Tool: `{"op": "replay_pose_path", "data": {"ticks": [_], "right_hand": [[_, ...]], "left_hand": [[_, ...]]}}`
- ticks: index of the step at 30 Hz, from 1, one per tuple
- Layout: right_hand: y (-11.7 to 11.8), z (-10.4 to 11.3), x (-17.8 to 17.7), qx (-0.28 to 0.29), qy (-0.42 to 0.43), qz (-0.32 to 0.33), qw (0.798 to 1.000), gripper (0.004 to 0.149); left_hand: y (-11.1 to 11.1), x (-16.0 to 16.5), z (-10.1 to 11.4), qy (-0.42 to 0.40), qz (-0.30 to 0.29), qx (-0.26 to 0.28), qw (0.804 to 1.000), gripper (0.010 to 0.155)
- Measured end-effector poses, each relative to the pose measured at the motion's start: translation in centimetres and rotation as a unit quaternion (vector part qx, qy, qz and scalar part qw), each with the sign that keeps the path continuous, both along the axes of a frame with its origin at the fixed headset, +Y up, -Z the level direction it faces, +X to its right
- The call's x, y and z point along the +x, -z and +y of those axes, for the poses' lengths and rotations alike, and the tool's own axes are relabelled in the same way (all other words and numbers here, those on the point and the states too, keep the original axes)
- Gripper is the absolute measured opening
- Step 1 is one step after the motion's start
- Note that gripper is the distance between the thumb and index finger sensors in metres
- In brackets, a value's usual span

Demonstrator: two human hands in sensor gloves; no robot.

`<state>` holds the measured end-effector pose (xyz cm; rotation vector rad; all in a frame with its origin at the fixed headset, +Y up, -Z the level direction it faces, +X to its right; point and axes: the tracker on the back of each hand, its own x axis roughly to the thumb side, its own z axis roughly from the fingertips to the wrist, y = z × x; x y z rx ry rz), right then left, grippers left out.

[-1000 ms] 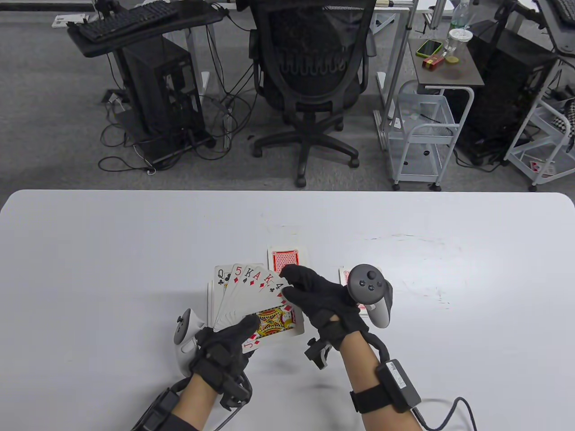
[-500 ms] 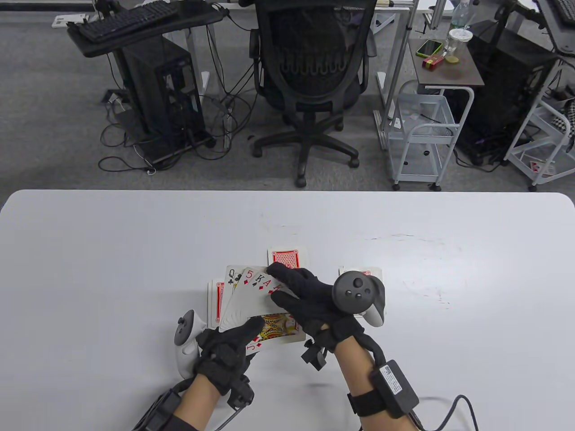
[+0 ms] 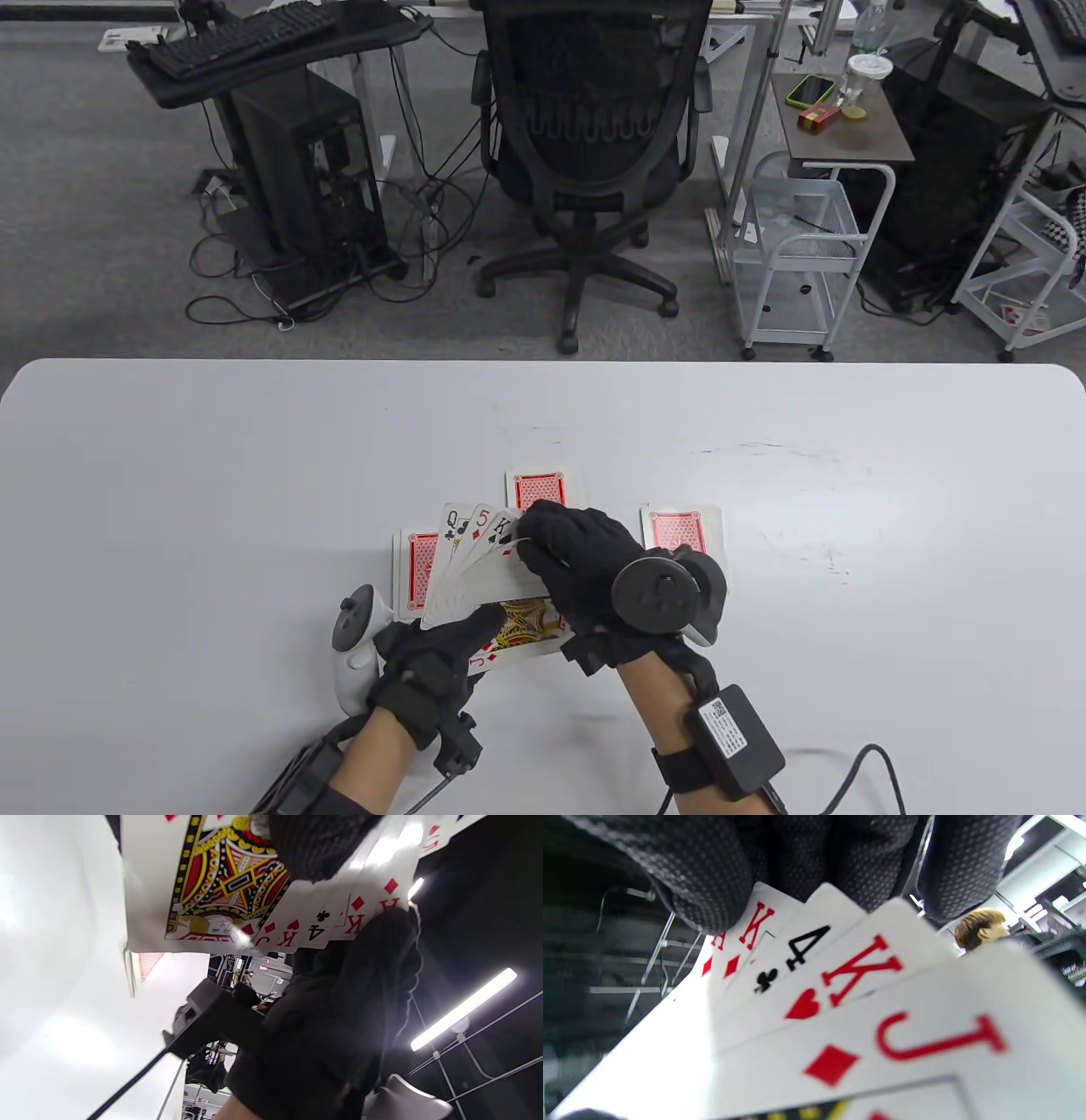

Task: Four-player card dealing with fan arrangement

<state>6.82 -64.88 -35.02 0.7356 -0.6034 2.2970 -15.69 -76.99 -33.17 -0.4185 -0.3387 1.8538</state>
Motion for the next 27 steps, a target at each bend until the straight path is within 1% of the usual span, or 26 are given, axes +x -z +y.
{"op": "replay_pose_path", "data": {"ticks": [2, 5, 6, 8, 10, 16, 19, 21, 23, 24, 26, 27], "right_hand": [[0.2, 0.0, 0.0, -0.007, -0.013, 0.004, 1.0, 0.04], [0.7, 0.2, 0.5, -0.033, -0.006, 0.01, 0.999, 0.04], [0.9, 0.3, 1.0, -0.049, 0.001, 0.01, 0.999, 0.041], [1.2, 0.5, 1.8, -0.061, 0.023, 0.007, 0.998, 0.041], [1.6, 0.7, 3.0, -0.072, 0.063, -0.002, 0.995, 0.04], [2.3, 1.2, 6.7, -0.077, 0.138, -0.031, 0.987, 0.039], [2.5, 1.2, 9.0, -0.07, 0.165, -0.065, 0.982, 0.038], [2.6, 1.1, 10.4, -0.076, 0.189, -0.082, 0.976, 0.038], [2.8, 0.8, 11.4, -0.082, 0.21, -0.093, 0.97, 0.038], [2.9, 0.4, 11.8, -0.095, 0.224, -0.093, 0.966, 0.038], [3.2, -0.2, 12.0, -0.108, 0.236, -0.09, 0.962, 0.038], [3.3, -0.5, 11.8, -0.119, 0.24, -0.079, 0.96, 0.038]], "left_hand": [[0.1, 0.0, 0.0, 0.003, -0.008, 0.002, 1.0, 0.06], [0.2, -0.1, 0.1, 0.023, -0.012, 0.008, 1.0, 0.06], [0.3, -0.2, 0.2, 0.033, -0.018, 0.012, 0.999, 0.06], [0.5, -0.3, 0.3, 0.042, -0.024, 0.018, 0.999, 0.059], [0.6, -0.3, 0.5, 0.043, -0.031, 0.021, 0.998, 0.059], [0.7, -0.8, 0.5, 0.066, -0.034, 0.029, 0.997, 0.056], [0.9, -1.1, 0.6, 0.066, -0.039, 0.031, 0.997, 0.056], [0.9, -1.3, 0.8, 0.066, -0.045, 0.037, 0.996, 0.056], [0.9, -1.2, 1.1, 0.068, -0.058, 0.044, 0.995, 0.056], [0.9, -1.1, 1.2, 0.072, -0.071, 0.049, 0.994, 0.056], [0.9, -0.7, 1.1, 0.077, -0.103, 0.055, 0.99, 0.056], [0.9, -0.3, 1.0, 0.083, -0.13, 0.054, 0.987, 0.056]]}}
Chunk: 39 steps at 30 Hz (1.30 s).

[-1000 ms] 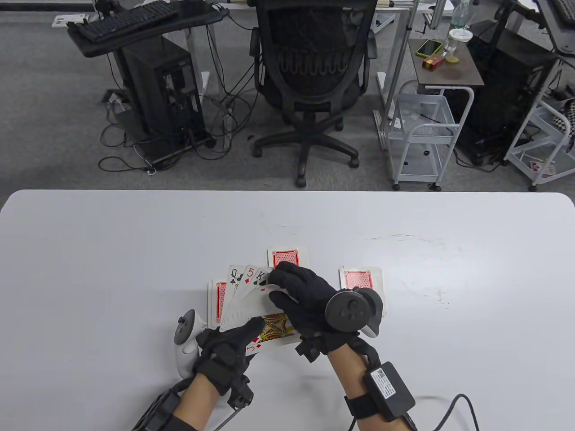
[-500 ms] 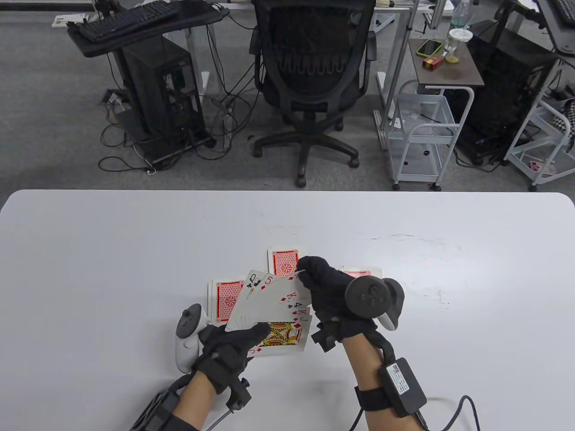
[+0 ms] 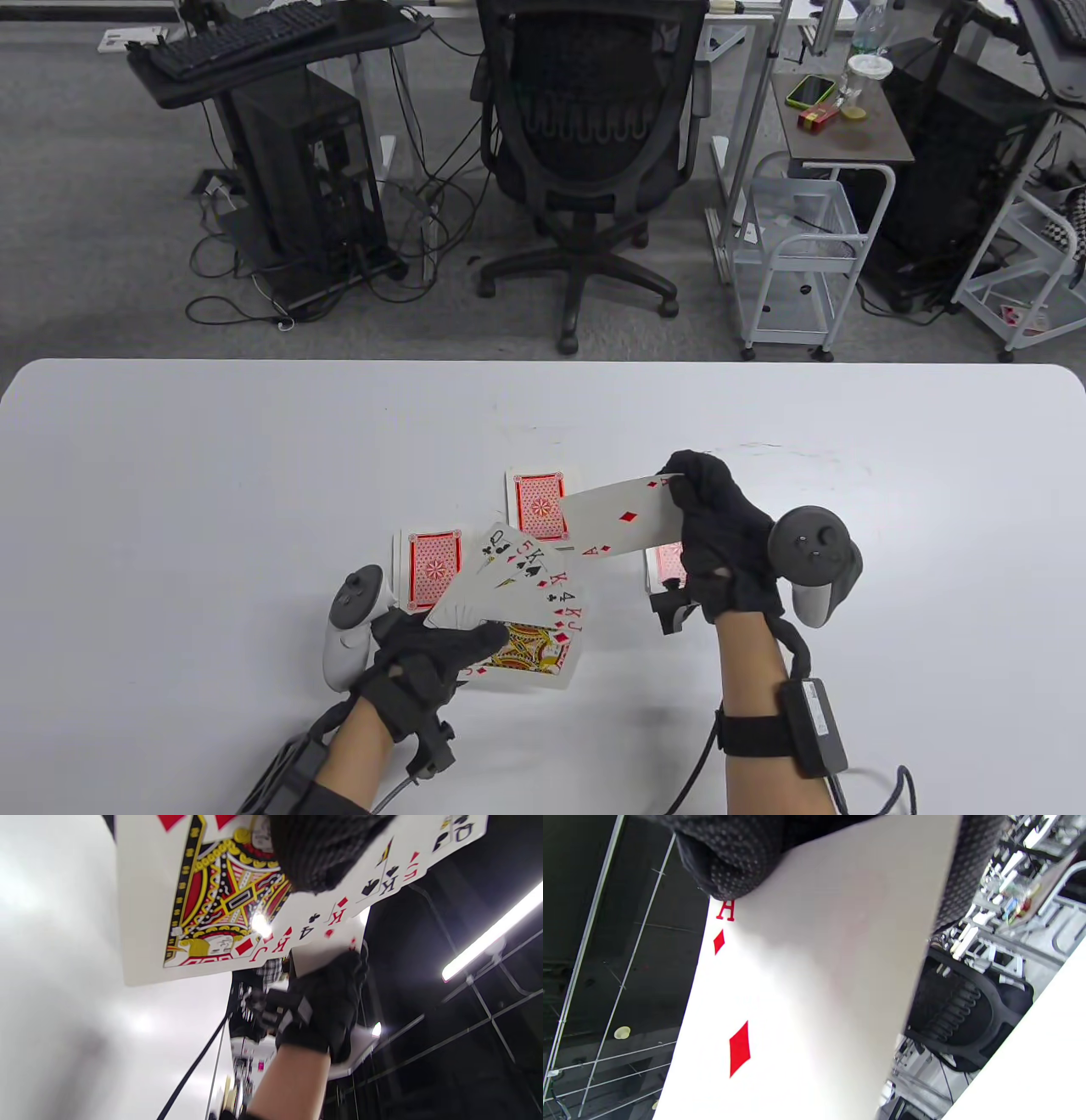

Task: Four-player card dealing with fan arrangement

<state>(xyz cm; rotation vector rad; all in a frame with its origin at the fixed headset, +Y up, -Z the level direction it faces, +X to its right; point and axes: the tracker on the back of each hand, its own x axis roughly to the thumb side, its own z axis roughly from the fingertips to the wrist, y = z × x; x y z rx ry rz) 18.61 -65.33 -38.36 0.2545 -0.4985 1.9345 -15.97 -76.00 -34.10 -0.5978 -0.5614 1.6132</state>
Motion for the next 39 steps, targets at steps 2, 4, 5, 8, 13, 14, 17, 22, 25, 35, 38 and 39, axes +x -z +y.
{"op": "replay_pose_path", "data": {"ticks": [2, 4, 5, 8, 13, 14, 17, 22, 25, 35, 38, 39], "right_hand": [[0.2, 0.0, -1.4, -0.01, 0.01, 0.05, 0.999, 0.038], [0.1, 0.4, -2.9, -0.013, 0.001, 0.088, 0.996, 0.038], [0.1, 0.7, -3.9, -0.009, -0.01, 0.12, 0.993, 0.038], [-0.3, 1.5, -6.2, -0.009, -0.048, 0.188, 0.981, 0.038], [-1.0, 2.1, -9.5, -0.02, -0.13, 0.252, 0.959, 0.037], [-1.1, 1.9, -10.2, -0.03, -0.148, 0.27, 0.951, 0.037], [-1.1, 1.5, -11.1, -0.042, -0.15, 0.287, 0.945, 0.037], [-0.7, 0.5, -10.9, -0.073, -0.148, 0.289, 0.943, 0.039], [-0.3, -0.3, -9.8, -0.09, -0.124, 0.255, 0.955, 0.059], [0.2, -2.6, -9.6, -0.142, -0.134, 0.191, 0.962, 0.06], [-0.3, -2.7, -10.5, -0.104, -0.118, 0.158, 0.975, 0.053], [-0.5, -2.6, -10.8, -0.084, -0.118, 0.148, 0.978, 0.053]], "left_hand": [[-0.1, 0.8, -0.1, 0.046, -0.034, 0.006, 0.998, 0.057], [-0.1, 1.3, -0.2, 0.09, -0.051, 0.016, 0.995, 0.06], [-0.1, 1.5, -0.2, 0.109, -0.055, 0.018, 0.992, 0.062], [-0.2, 1.8, -0.4, 0.131, -0.061, 0.02, 0.989, 0.067], [-0.1, 1.6, -0.4, 0.145, -0.059, 0.027, 0.987, 0.07], [0.0, 1.6, -0.4, 0.146, -0.058, 0.028, 0.987, 0.069], [-0.1, 1.4, -0.6, 0.141, -0.05, 0.024, 0.989, 0.063], [0.0, 1.1, -1.2, 0.106, -0.037, 0.001, 0.994, 0.058], [0.1, 0.8, -1.2, 0.039, -0.009, -0.026, 0.999, 0.057], [0.2, -1.6, -1.4, -0.122, 0.111, -0.075, 0.983, 0.058], [0.0, -1.7, -1.5, -0.129, 0.127, -0.076, 0.98, 0.059], [0.0, -1.8, -1.5, -0.13, 0.133, -0.077, 0.98, 0.059]]}}
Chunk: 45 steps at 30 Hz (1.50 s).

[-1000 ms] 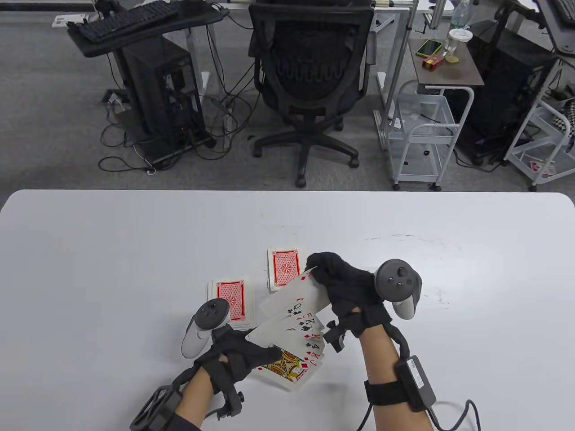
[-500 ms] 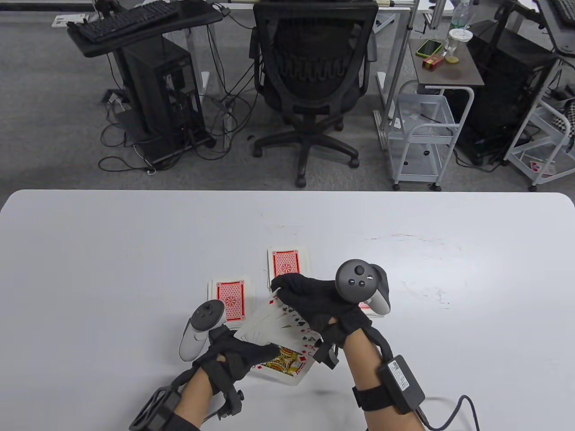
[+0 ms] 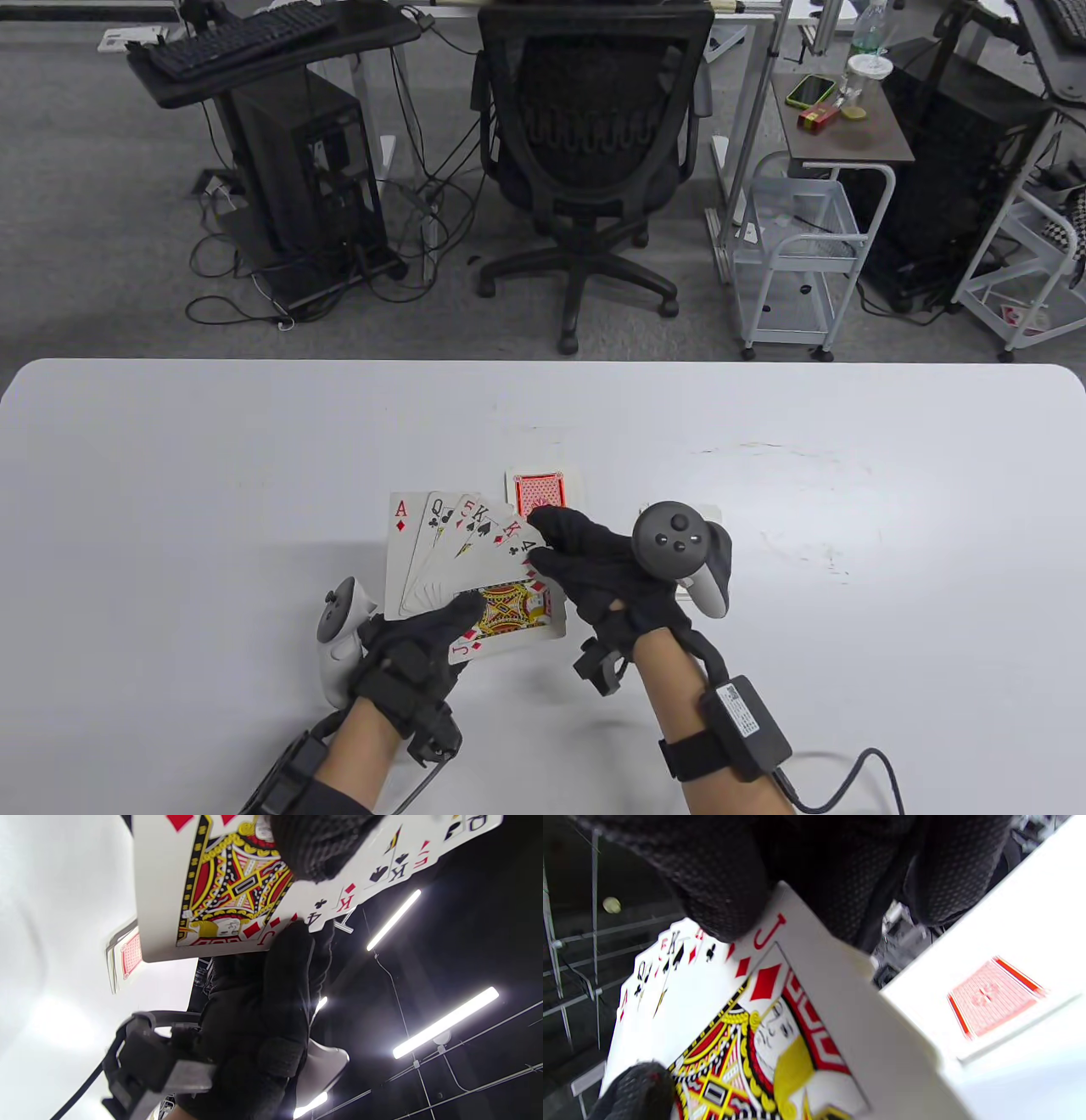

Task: Four-player card dealing with fan arrangement

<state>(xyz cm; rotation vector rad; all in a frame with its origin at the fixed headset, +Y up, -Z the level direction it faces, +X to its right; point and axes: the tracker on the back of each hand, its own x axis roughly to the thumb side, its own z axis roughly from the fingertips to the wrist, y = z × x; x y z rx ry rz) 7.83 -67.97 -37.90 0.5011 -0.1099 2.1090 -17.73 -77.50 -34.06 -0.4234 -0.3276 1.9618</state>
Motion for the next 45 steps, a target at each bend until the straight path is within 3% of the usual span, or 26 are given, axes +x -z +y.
{"op": "replay_pose_path", "data": {"ticks": [5, 9, 17, 19, 23, 25, 31, 37, 45], "right_hand": [[-1.0, 0.4, -0.7, 0.074, -0.005, -0.013, 0.997, 0.052], [-1.3, 0.1, -1.4, 0.092, -0.029, 0.007, 0.995, 0.058], [-2.0, 0.1, -2.0, 0.133, -0.016, 0.001, 0.991, 0.055], [-2.0, 0.2, -2.0, 0.136, -0.012, -0.004, 0.991, 0.056], [-1.9, 0.6, -1.5, 0.142, -0.006, -0.054, 0.988, 0.042], [-1.8, 0.8, -1.2, 0.139, -0.041, -0.04, 0.989, 0.042], [-1.0, 1.1, 0.1, 0.097, -0.02, -0.035, 0.994, 0.042], [-0.5, 3.0, 3.1, 0.133, 0.009, -0.081, 0.988, 0.042], [-0.9, 5.6, 5.9, 0.186, 0.087, -0.074, 0.976, 0.041]], "left_hand": [[-0.2, -0.1, 0.1, -0.019, 0.04, -0.008, 0.999, 0.06], [-0.3, -0.5, 0.1, -0.015, 0.053, -0.009, 0.998, 0.059], [-0.3, -0.6, -0.1, -0.01, 0.071, -0.013, 0.997, 0.059], [-0.2, -0.7, 0.0, 0.001, 0.062, -0.006, 0.998, 0.059], [-0.1, -0.4, 0.2, 0.023, 0.043, 0.009, 0.999, 0.059], [0.0, -0.1, 0.3, 0.026, 0.025, 0.018, 0.999, 0.059], [0.0, 0.1, 0.4, 0.051, 0.005, 0.026, 0.998, 0.06], [0.0, 0.9, 0.5, 0.063, -0.036, 0.028, 0.997, 0.06], [-0.2, 2.5, 0.8, 0.15, -0.11, 0.044, 0.982, 0.06]]}}
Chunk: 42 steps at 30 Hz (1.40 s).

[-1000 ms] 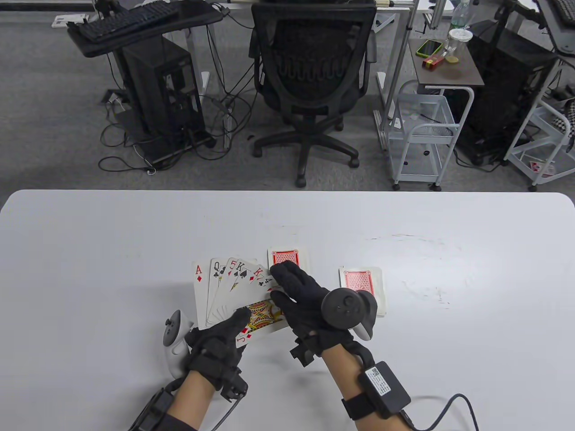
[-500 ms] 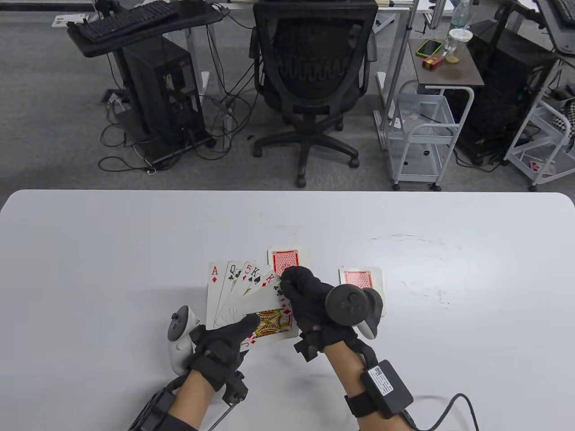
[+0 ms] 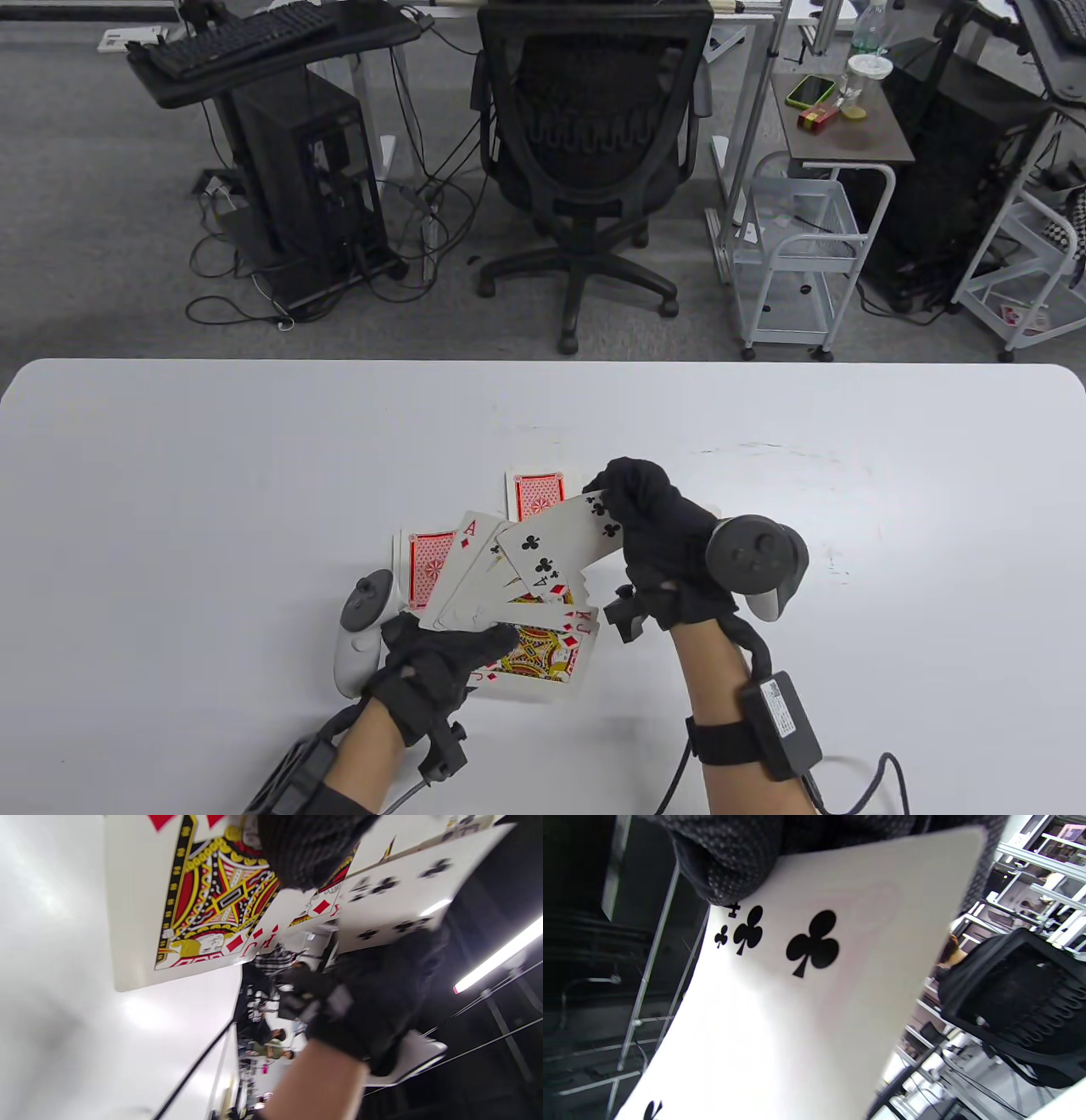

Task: Four-player card dealing with fan arrangement

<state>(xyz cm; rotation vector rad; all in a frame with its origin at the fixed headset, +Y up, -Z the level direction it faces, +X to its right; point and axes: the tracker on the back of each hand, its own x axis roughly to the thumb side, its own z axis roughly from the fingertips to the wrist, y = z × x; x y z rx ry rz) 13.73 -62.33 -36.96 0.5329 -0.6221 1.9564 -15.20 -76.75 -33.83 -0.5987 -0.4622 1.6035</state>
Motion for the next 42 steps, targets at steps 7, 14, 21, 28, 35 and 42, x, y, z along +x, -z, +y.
{"op": "replay_pose_path", "data": {"ticks": [7, 14, 21, 28, 35, 42], "right_hand": [[-0.8, 1.5, 0.2, 0.035, 0.011, 0.013, 0.999, 0.04], [-1.0, 1.9, 0.6, 0.05, -0.007, 0.0, 0.999, 0.04], [-0.1, 0.4, -2.6, -0.04, -0.08, 0.131, 0.987, 0.038], [-0.3, -1.4, -5.7, -0.054, -0.139, 0.157, 0.976, 0.035], [0.5, -2.5, -4.5, -0.118, -0.101, 0.106, 0.982, 0.065], [0.8, -3.9, -5.6, -0.141, -0.079, 0.085, 0.983, 0.058]], "left_hand": [[-0.3, 1.6, -0.1, 0.117, -0.051, 0.022, 0.992, 0.06], [-0.4, 1.9, -0.1, 0.151, -0.074, 0.028, 0.985, 0.06], [0.0, 0.9, 0.1, 0.104, -0.042, 0.014, 0.994, 0.06], [0.1, 0.2, 0.1, 0.083, -0.029, 0.009, 0.996, 0.059], [0.2, -0.6, 0.4, -0.018, 0.007, -0.011, 1.0, 0.059], [0.1, -1.5, 0.6, -0.069, 0.057, -0.02, 0.996, 0.06]]}}
